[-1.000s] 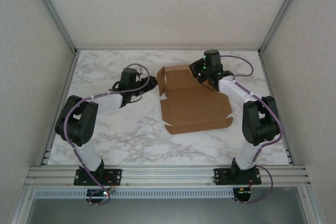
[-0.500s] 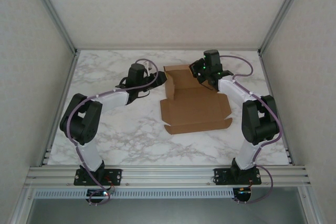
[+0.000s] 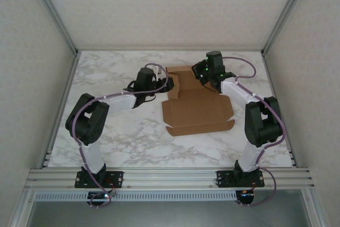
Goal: Fold the paper box
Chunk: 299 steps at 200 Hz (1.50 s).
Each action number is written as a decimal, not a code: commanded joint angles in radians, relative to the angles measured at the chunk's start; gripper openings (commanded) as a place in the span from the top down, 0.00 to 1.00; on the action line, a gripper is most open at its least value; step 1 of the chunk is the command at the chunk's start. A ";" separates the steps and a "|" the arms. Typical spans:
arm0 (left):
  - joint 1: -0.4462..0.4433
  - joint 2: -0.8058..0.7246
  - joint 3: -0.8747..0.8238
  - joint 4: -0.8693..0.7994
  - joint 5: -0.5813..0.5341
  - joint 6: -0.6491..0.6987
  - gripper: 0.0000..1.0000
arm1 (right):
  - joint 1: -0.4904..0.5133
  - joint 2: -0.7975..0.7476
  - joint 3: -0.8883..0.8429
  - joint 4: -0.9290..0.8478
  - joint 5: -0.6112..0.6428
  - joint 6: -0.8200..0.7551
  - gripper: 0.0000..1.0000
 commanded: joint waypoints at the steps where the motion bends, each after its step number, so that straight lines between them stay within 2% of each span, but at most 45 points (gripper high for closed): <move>1: -0.024 0.011 -0.021 0.033 -0.103 0.115 0.41 | 0.005 -0.038 -0.043 -0.006 -0.028 -0.008 1.00; 73: -0.077 0.013 -0.075 0.124 -0.280 0.218 0.43 | 0.008 -0.112 -0.138 0.042 -0.040 0.008 1.00; 131: -0.111 -0.002 -0.145 0.221 -0.419 0.244 0.44 | 0.019 -0.169 -0.235 0.088 -0.029 0.017 1.00; 200: -0.142 0.015 -0.155 0.261 -0.501 0.242 0.44 | 0.038 -0.216 -0.287 0.098 -0.002 0.030 1.00; 261: -0.192 0.031 -0.159 0.282 -0.643 0.235 0.45 | 0.103 -0.250 -0.356 0.126 0.148 0.021 1.00; 299: -0.193 0.020 -0.197 0.310 -0.669 0.217 0.46 | 0.118 -0.287 -0.431 0.181 0.251 -0.060 1.00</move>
